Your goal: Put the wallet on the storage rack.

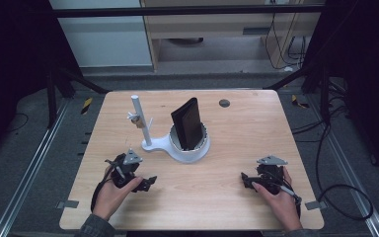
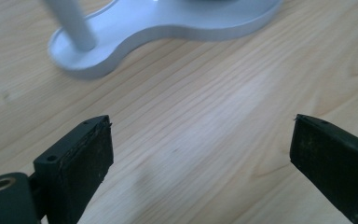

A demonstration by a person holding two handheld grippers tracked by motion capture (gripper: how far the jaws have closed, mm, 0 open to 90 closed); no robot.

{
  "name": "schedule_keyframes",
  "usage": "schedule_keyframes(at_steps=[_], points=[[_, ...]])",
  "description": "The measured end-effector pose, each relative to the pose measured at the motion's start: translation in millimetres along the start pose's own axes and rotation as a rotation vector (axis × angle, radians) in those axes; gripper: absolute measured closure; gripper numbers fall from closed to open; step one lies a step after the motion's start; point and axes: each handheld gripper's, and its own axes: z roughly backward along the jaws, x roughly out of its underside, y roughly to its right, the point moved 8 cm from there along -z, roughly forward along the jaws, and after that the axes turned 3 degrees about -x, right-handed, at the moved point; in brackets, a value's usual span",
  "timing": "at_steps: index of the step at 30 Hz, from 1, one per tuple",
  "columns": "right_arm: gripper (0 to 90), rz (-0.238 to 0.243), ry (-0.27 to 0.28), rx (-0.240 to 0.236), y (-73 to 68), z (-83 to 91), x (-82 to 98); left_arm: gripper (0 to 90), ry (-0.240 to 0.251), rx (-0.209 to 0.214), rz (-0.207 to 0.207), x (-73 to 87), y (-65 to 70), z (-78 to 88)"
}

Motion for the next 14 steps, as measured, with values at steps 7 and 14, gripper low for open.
schedule_keyframes(at_steps=[7,14], points=[[3.2,-0.007,0.0,-0.004,-0.9,0.5,0.2,6.3,0.009,-0.086,0.117,32.5,-38.2,-12.0],[3.2,-0.009,-0.002,-0.004,-1.5,1.0,0.6,1.4,0.049,-0.123,0.152,45.2,-52.3,-18.3]])
